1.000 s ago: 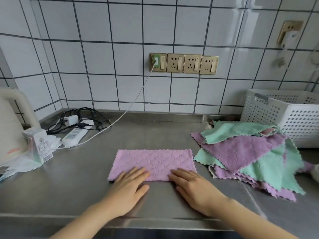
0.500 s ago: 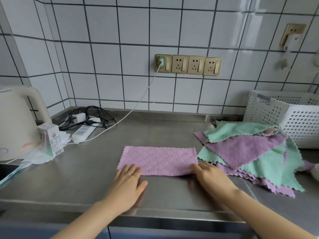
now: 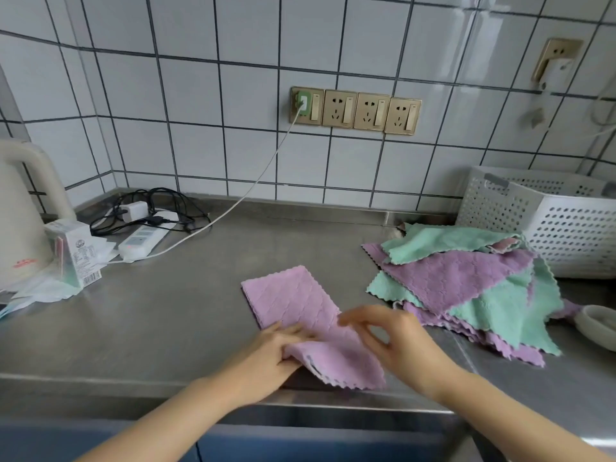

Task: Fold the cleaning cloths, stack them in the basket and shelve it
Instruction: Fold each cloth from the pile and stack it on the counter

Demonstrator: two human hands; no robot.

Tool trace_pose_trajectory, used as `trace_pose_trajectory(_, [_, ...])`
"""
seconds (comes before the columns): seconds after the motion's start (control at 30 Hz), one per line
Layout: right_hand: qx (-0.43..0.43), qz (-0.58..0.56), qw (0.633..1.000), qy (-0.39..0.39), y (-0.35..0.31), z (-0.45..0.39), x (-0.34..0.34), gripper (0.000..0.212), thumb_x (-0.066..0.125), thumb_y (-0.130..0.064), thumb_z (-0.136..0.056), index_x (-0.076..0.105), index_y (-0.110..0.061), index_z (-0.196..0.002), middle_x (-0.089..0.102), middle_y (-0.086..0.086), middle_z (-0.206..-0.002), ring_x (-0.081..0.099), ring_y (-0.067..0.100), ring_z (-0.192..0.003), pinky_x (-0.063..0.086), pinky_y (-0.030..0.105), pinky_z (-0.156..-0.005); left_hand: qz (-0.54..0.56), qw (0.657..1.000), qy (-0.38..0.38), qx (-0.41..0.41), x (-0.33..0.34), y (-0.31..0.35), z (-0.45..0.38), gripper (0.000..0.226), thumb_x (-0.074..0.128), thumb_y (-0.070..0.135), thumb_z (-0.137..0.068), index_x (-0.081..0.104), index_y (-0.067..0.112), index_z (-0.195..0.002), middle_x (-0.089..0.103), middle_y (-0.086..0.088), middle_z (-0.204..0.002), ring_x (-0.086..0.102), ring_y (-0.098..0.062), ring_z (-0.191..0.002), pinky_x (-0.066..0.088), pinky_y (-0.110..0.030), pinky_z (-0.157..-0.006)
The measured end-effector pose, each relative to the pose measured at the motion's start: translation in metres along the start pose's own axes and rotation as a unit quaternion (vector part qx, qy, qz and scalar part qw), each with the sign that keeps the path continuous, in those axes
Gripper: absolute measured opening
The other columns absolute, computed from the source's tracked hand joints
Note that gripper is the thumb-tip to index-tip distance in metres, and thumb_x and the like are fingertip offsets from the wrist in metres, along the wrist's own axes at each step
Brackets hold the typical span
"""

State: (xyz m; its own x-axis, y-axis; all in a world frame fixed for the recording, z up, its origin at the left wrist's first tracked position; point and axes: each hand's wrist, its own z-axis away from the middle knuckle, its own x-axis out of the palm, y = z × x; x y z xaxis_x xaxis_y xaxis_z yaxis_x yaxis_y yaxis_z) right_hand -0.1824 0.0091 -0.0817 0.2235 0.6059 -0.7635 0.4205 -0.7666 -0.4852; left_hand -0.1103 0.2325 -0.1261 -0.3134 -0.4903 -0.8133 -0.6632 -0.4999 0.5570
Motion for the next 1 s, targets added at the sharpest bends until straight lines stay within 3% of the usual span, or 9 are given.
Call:
trace_pose_trajectory(0.1, [0.063, 0.064, 0.996, -0.027, 0.034, 0.002, 0.001, 0.045, 0.051, -0.004, -0.087, 0.057, -0.028, -0.124, 0.059, -0.019, -0.121, 0.055, 0.0, -0.115, 0.039, 0.014, -0.1, 0.09, 0.995, -0.02, -0.034, -0.015, -0.006, 0.011, 0.058, 0.046, 0.018, -0.097, 0.048, 0.075, -0.096, 0.051, 0.048, -0.109, 0.035, 0.031, -0.108, 0.026, 0.001, -0.095])
trace_pose_trajectory(0.23, [0.013, 0.031, 0.994, -0.105, 0.034, 0.007, 0.023, 0.06, 0.059, -0.03, -0.084, 0.039, -0.033, -0.14, 0.048, -0.014, -0.138, 0.042, 0.002, -0.131, 0.029, 0.009, -0.104, 0.146, 0.989, -0.01, -0.04, -0.023, -0.016, 0.019, 0.039, 0.049, 0.022, -0.096, 0.058, 0.054, -0.115, 0.055, 0.038, -0.119, 0.042, 0.018, -0.12, 0.027, 0.0, -0.096])
trace_pose_trajectory(0.4, [-0.093, -0.032, 0.99, -0.102, 0.025, 0.003, 0.038, 0.036, 0.058, -0.011, -0.09, 0.063, -0.023, -0.124, 0.058, -0.014, -0.131, 0.044, -0.001, -0.129, 0.041, 0.023, -0.104, 0.039, 0.998, -0.033, 0.023, -0.026, -0.029, 0.03, 0.049, 0.057, 0.001, -0.087, 0.058, 0.027, -0.129, 0.05, 0.022, -0.133, 0.037, 0.012, -0.129, 0.022, -0.009, -0.109])
trace_pose_trajectory(0.53, [-0.068, -0.068, 0.988, -0.12, 0.026, 0.004, 0.037, 0.034, 0.058, -0.005, -0.087, 0.07, -0.023, -0.113, 0.065, -0.019, -0.118, 0.057, -0.002, -0.115, 0.049, 0.023, -0.093, 0.076, 0.995, 0.05, -0.037, -0.031, -0.038, 0.043, 0.047, 0.06, 0.007, -0.083, 0.066, 0.047, -0.109, 0.059, 0.036, -0.112, 0.052, 0.013, -0.113, 0.04, -0.012, -0.1])
trace_pose_trajectory(0.6, [-0.034, -0.103, 0.986, -0.126, 0.022, -0.003, 0.033, 0.035, 0.06, -0.001, -0.08, 0.073, -0.02, -0.105, 0.069, -0.017, -0.11, 0.062, 0.001, -0.109, 0.051, 0.024, -0.09, 0.11, 0.989, 0.069, -0.068, -0.036, -0.034, 0.043, 0.042, 0.058, 0.013, -0.08, 0.069, 0.051, -0.094, 0.07, 0.03, -0.091, 0.06, 0.012, -0.093, 0.051, -0.019, -0.083])
trace_pose_trajectory(0.7, [0.02, -0.147, 0.985, -0.087, 0.008, -0.026, 0.033, 0.023, 0.059, -0.011, -0.071, 0.075, -0.015, -0.087, 0.07, -0.011, -0.088, 0.064, 0.0, -0.086, 0.05, 0.024, -0.076, 0.149, 0.974, 0.123, -0.12, -0.044, -0.029, 0.028, 0.025, 0.055, 0.015, -0.071, 0.07, 0.035, -0.066, 0.069, 0.016, -0.062, 0.053, 0.01, -0.065, 0.049, -0.027, -0.065])
trace_pose_trajectory(0.8, [0.152, -0.213, 0.965, 0.008, -0.002, -0.068, 0.044, 0.022, 0.061, -0.019, -0.081, 0.052, -0.01, -0.063, 0.043, -0.006, -0.061, 0.036, 0.006, -0.056, 0.03, 0.024, -0.052, 0.265, 0.92, 0.161, -0.239, -0.053, -0.033, -0.003, 0.015, 0.062, 0.015, -0.088, 0.07, 0.014, -0.075, 0.069, 0.001, -0.064, 0.062, -0.004, -0.057, 0.053, -0.029, -0.057])
trace_pose_trajectory(0.9, [0.328, -0.144, 0.933, 0.033, 0.014, -0.106, 0.066, 0.043, 0.061, -0.028, -0.088, 0.034, -0.015, -0.057, 0.032, -0.004, -0.055, 0.029, 0.014, -0.055, 0.023, 0.027, -0.049, 0.322, 0.875, 0.137, -0.334, -0.053, -0.039, -0.024, 0.022, 0.06, 0.018, -0.09, 0.063, -0.001, -0.081, 0.066, -0.016, -0.073, 0.064, -0.022, -0.056, 0.057, -0.032, -0.051])
trace_pose_trajectory(1.0, [0.371, -0.056, 0.927, 0.016, 0.028, -0.113, 0.087, 0.043, 0.05, -0.03, -0.094, 0.039, -0.013, -0.055, 0.048, 0.003, -0.057, 0.044, 0.027, -0.068, 0.024, 0.029, -0.056, 0.235, 0.896, 0.178, -0.333, -0.042, -0.056, -0.034, 0.035, 0.06, 0.014, -0.085, 0.047, 0.016, -0.053, 0.043, -0.006, -0.051, 0.046, -0.022, -0.046, 0.056, -0.041, -0.049])
